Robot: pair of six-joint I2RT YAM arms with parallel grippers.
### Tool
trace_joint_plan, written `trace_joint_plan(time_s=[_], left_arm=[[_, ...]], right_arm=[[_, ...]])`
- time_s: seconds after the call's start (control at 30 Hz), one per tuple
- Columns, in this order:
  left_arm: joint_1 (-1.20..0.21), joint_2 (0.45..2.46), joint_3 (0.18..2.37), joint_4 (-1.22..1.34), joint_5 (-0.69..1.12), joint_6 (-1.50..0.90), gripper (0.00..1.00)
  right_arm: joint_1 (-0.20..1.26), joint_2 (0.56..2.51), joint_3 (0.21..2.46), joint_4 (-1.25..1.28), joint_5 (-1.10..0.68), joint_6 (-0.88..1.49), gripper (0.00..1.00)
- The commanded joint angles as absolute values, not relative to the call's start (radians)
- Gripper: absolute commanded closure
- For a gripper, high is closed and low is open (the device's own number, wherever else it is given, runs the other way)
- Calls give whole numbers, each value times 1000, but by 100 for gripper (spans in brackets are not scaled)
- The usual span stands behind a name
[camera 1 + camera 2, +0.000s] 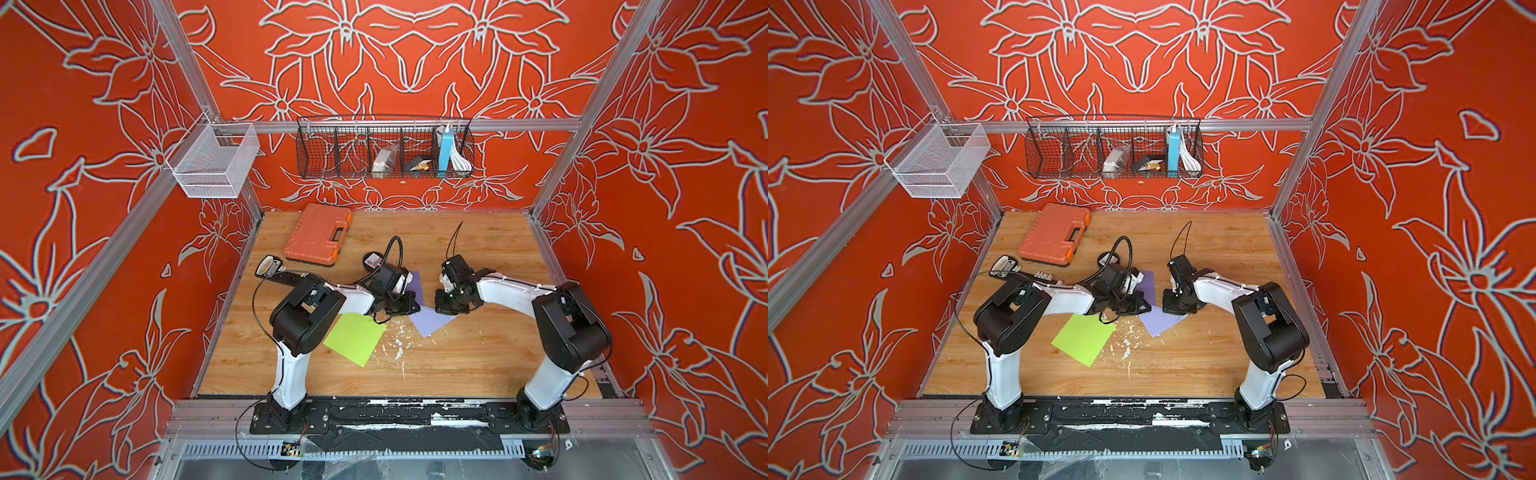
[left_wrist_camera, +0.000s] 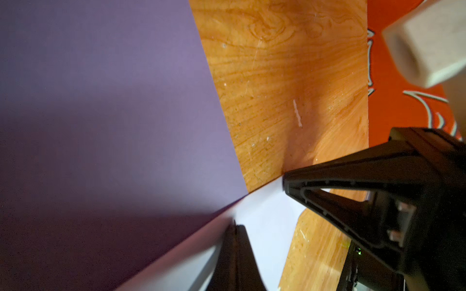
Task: Fold the square paper diagonally
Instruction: Fold the paper at the center of the board.
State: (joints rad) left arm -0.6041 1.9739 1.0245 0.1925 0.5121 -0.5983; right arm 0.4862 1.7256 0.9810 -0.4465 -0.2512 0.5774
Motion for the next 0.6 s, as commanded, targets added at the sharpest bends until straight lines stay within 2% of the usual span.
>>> trace_joint_plan(time_s=[0.0, 0.57], left_arm=[[-610, 1977, 1023, 110, 463, -576, 100], [-609, 1969, 1025, 97, 453, -564, 100]], right_arm=[[460, 1728, 922, -540, -179, 559, 100], [356, 1666, 844, -570, -149, 525, 100]])
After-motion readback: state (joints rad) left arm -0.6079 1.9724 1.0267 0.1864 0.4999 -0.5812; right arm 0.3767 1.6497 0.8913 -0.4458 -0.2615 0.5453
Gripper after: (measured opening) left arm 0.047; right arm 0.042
